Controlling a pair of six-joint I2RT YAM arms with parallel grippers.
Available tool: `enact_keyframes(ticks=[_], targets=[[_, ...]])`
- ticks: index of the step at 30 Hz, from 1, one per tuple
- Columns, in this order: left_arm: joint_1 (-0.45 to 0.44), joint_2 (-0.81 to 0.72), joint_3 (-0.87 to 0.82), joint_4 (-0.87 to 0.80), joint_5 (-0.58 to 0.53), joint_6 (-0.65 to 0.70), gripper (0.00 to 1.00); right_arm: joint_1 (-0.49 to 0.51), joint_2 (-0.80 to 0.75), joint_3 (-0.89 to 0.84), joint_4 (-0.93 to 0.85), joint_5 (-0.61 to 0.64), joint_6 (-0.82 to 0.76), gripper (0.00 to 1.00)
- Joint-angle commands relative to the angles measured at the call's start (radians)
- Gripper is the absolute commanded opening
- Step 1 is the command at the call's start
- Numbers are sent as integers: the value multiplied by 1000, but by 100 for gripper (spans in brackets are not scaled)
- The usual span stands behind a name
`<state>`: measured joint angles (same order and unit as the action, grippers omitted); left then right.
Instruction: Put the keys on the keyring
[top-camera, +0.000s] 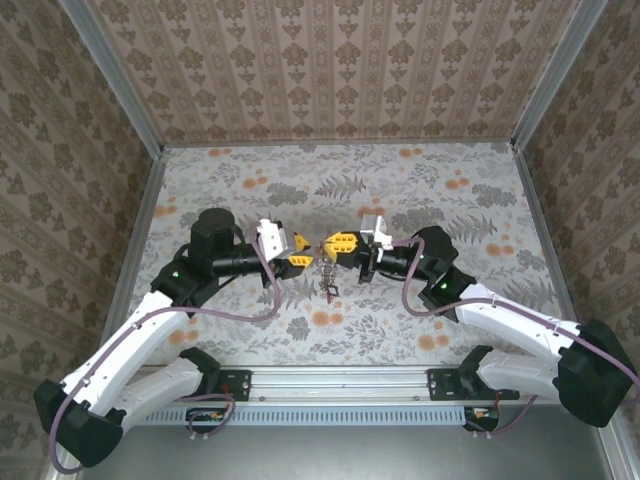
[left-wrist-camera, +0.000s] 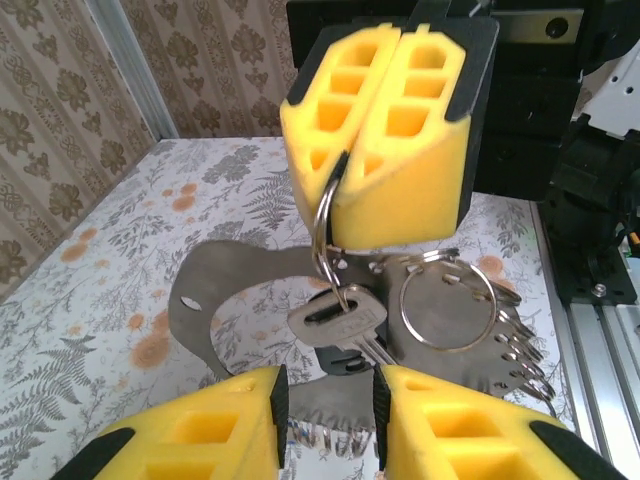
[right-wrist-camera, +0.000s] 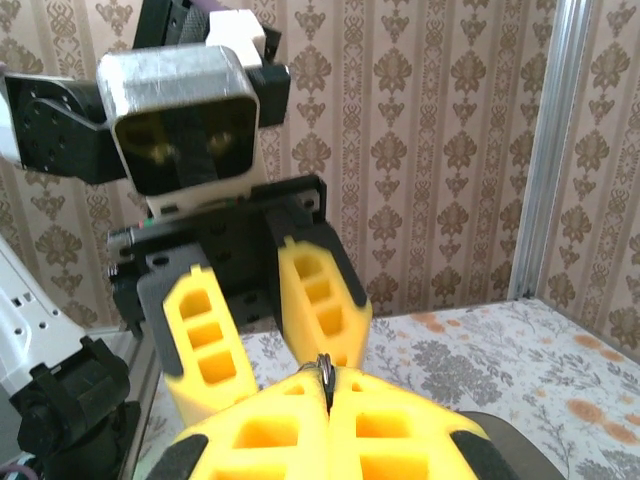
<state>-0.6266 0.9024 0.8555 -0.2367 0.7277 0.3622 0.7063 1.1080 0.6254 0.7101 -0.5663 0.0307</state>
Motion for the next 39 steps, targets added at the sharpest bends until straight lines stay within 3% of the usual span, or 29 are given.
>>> enact_keyframes(ticks=[1,10,14,16,24,28,35,39], targets=[[7,16,37,-9,48,-23,30,10,-27,18,-12,-29,-31,0],[2,57,24,101,76,-123,28,25,-14,39,-38,-10,-59,0],[-1,62,19,114,64,-124,17,32,-5,33,-15,3,-58,0],[-1,60,20,115,54,-124,17,34,1,36,-9,8,-58,0],[-1,13,-5,94,60,-88,36,35,6,42,-11,30,-59,0],[-2,-18,-32,94,90,-66,39,36,9,43,-11,39,-58,0],[-2,7,-15,53,72,-44,19,40,34,58,0,9,-48,0],[-2,21,-11,28,62,-19,22,41,45,69,10,1,-37,0]])
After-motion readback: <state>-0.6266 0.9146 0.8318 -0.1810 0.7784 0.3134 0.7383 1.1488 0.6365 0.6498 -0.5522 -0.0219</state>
